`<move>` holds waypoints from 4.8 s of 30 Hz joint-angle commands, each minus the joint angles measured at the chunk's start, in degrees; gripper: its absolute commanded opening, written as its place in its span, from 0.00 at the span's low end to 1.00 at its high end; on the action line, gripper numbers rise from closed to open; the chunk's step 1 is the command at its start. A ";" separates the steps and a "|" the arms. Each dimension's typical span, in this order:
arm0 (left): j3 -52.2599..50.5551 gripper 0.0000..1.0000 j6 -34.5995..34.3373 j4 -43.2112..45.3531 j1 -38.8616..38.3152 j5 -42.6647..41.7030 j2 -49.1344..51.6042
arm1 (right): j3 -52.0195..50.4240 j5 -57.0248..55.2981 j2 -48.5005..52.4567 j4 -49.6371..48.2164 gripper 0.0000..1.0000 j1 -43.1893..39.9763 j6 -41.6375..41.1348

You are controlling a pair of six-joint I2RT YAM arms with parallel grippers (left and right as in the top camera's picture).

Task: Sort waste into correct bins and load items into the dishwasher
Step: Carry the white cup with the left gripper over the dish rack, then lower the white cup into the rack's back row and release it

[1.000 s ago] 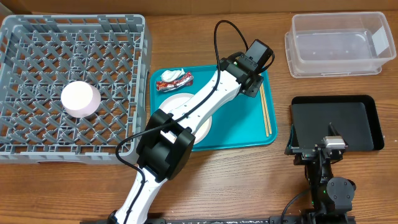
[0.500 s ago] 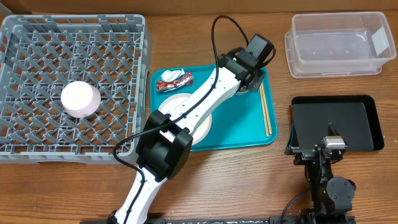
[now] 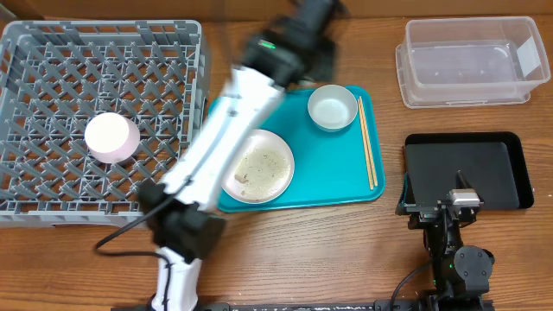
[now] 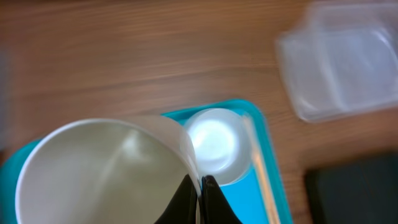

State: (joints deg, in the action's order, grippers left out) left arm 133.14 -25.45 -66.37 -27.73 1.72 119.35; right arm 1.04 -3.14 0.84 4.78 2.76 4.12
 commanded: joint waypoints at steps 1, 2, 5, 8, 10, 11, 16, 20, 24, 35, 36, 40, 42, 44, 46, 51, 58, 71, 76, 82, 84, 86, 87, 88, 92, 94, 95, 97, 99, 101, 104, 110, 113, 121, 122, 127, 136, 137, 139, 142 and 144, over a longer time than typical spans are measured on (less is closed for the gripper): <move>0.85 0.04 -6.10 -4.35 9.51 -3.61 -1.38 | -0.57 0.28 -0.68 -0.17 1.00 0.39 0.22; 0.76 0.04 -6.10 -5.84 12.04 -5.42 -1.07 | -0.57 0.28 -0.68 -0.17 1.00 0.39 0.22; 0.72 0.04 -5.38 -8.92 20.35 -13.77 0.57 | -0.57 0.28 -0.68 -0.17 1.00 0.39 0.22; 0.72 0.04 -0.24 -7.26 27.96 -26.71 3.30 | -0.57 0.28 -0.68 -0.17 1.00 0.39 0.22; 0.72 0.04 1.44 -5.62 31.67 -33.94 5.07 | -0.57 0.28 -0.68 -0.17 1.00 0.39 0.22; 0.72 0.04 2.21 -4.81 33.64 -37.73 6.08 | -0.57 0.28 -0.68 -0.17 1.00 0.39 0.22; 0.72 0.04 3.85 -4.26 42.01 -47.65 11.69 | -0.57 0.28 -0.68 -0.17 1.00 0.39 0.22; 0.72 0.04 4.90 -3.74 48.35 -57.35 16.81 | -0.57 0.28 -0.68 -0.17 1.00 0.39 0.22; 0.72 0.04 7.41 -1.92 53.35 -65.18 19.15 | -0.57 0.28 -0.68 -0.17 1.00 0.39 0.22; 0.72 0.04 9.97 -1.33 60.11 -70.84 19.52 | -0.57 0.28 -0.68 -0.17 1.00 0.39 0.22; 0.72 0.04 10.36 -1.14 59.91 -71.95 19.52 | -0.57 0.28 -0.68 -0.17 1.00 0.39 0.22; 0.72 0.04 11.30 -0.94 58.80 -75.49 19.52 | -0.57 0.28 -0.68 -0.17 1.00 0.39 0.22; 0.72 0.04 11.28 -1.27 58.05 -74.58 19.58 | -0.57 0.28 -0.68 -0.17 1.00 0.39 0.22; 0.72 0.04 10.69 -1.25 57.22 -72.24 19.74 | -0.57 0.28 -0.68 -0.17 1.00 0.39 0.22; 0.72 0.04 10.40 -0.35 56.50 -71.36 19.89 | -0.57 0.28 -0.68 -0.17 1.00 0.39 0.22; 0.72 0.04 9.75 1.95 56.17 -68.85 20.04 | -0.57 0.28 -0.68 -0.17 1.00 0.39 0.22; -0.55 0.04 8.48 5.33 55.84 -64.28 20.04 | -0.57 0.28 -0.68 -0.17 1.00 0.39 0.22; -11.45 0.04 -1.62 22.40 53.42 -69.31 20.04 | -0.57 0.28 -0.68 -0.17 1.00 0.39 0.22; -12.79 0.04 -3.32 24.13 53.20 -69.33 20.04 | -0.57 0.28 -0.68 -0.17 1.00 0.39 0.22; -12.76 0.04 -3.34 21.66 53.77 -66.97 20.04 | -0.57 0.28 -0.68 -0.17 1.00 0.39 0.22; -12.76 0.04 -3.28 19.45 54.16 -64.11 20.04 | -0.57 0.28 -0.68 -0.17 1.00 0.39 0.22; -12.76 0.04 -3.26 16.50 54.62 -59.80 20.04 | -0.57 0.28 -0.68 -0.17 1.00 0.39 0.22; -12.76 0.04 -2.95 15.15 54.90 -57.57 20.04 | -0.57 0.28 -0.68 -0.17 1.00 0.39 0.22; -12.76 0.04 -2.84 14.14 55.21 -55.82 20.04 | -0.57 0.28 -0.68 -0.17 1.00 0.39 0.22; -12.76 0.11 -1.68 12.02 56.50 -51.49 20.04 | -0.57 0.28 -0.68 -0.17 1.00 0.39 0.22; -12.72 0.23 0.39 11.56 56.98 -50.99 20.04 | -0.57 0.28 -0.68 -0.17 1.00 0.39 0.22; -12.72 0.27 1.05 11.23 57.09 -50.45 20.04 | -0.57 0.28 -0.68 -0.17 1.00 0.39 0.22; -12.72 0.40 2.10 10.60 57.18 -48.50 20.04 | -0.57 0.28 -0.68 -0.17 1.00 0.39 0.22; -12.63 0.54 3.39 9.99 57.24 -46.75 20.04 | -0.57 0.28 -0.68 -0.17 1.00 0.39 0.22; -12.20 0.54 3.39 9.57 57.37 -45.90 20.02 | -0.57 0.28 -0.68 -0.17 1.00 0.39 0.22; -9.81 0.54 3.37 7.76 57.77 -45.83 20.02 | -0.57 0.28 -0.68 -0.17 1.00 0.39 0.22; 3.32 0.47 4.61 -2.10 58.14 -40.26 20.02 | -0.57 0.28 -0.68 -0.17 1.00 0.39 0.22; 12.57 0.38 8.41 -8.57 57.61 -36.61 19.85 | -0.57 0.28 -0.68 -0.17 1.00 0.39 0.22; 24.85 0.04 13.68 -17.14 51.28 -28.68 19.58 | -0.57 0.28 -0.68 -0.17 1.00 0.39 0.22; 24.83 0.04 13.68 -17.73 49.59 -24.30 19.61 | -0.57 0.28 -0.68 -0.17 1.00 0.39 0.22; 23.69 0.04 13.44 -17.29 41.48 -6.54 19.67 | -0.57 0.28 -0.68 -0.17 1.00 0.39 0.22; 21.03 0.04 11.65 -16.02 35.19 8.94 19.74 | -0.57 0.28 -0.68 -0.17 1.00 0.39 0.22; 20.26 0.04 10.86 -15.96 35.19 10.84 19.74 | -0.57 0.28 -0.68 -0.17 1.00 0.39 0.22; 18.53 0.04 8.48 -16.02 35.19 15.74 19.74 | -0.57 0.28 -0.68 -0.17 1.00 0.39 0.22; 16.46 0.04 7.19 -16.06 35.89 18.51 19.74 | -0.57 0.28 -0.68 -0.17 1.00 0.39 0.22; 16.04 0.04 7.23 -15.87 36.22 17.88 19.74 | -0.57 0.28 -0.68 -0.17 1.00 0.39 0.22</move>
State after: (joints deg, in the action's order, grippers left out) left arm 150.08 -16.21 -82.56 7.66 15.00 139.41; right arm 1.04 -3.14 0.84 4.78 2.76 4.14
